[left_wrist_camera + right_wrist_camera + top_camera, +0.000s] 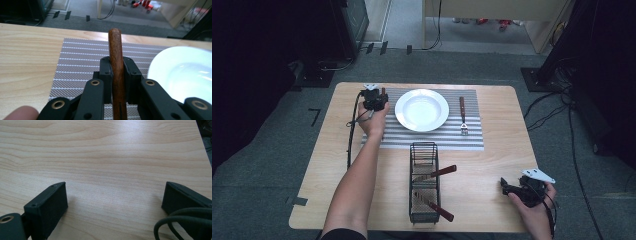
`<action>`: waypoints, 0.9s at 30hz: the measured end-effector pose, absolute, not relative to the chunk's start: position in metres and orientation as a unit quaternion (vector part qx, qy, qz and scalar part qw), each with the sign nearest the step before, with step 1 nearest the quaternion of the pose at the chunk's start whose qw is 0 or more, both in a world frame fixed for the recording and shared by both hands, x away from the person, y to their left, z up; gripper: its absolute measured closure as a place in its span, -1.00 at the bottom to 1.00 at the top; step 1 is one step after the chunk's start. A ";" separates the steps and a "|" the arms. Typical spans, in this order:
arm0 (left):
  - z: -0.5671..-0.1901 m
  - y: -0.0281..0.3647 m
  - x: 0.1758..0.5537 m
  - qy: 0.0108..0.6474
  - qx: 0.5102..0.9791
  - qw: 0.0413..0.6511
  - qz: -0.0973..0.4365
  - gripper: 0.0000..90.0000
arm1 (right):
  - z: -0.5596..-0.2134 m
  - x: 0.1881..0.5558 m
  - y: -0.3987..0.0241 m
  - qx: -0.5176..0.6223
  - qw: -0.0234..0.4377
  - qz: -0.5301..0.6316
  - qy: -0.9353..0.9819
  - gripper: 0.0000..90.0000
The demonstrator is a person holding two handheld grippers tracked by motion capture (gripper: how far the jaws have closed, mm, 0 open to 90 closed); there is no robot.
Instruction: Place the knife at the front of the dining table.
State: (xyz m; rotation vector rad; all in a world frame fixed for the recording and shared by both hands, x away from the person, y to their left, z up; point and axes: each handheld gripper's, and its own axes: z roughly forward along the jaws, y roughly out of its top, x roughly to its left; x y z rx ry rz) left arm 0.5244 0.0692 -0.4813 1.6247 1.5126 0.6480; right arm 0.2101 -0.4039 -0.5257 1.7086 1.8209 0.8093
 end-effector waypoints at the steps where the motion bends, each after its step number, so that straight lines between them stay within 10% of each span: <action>1: -0.484 0.068 0.526 0.599 0.646 0.397 0.258 0.78 | -0.526 0.210 -0.404 0.629 0.256 0.298 0.671 -0.87; 27: -0.510 0.066 0.533 0.597 0.672 0.381 0.218 0.65 | -0.526 0.210 -0.404 0.628 0.256 0.298 0.672 -0.87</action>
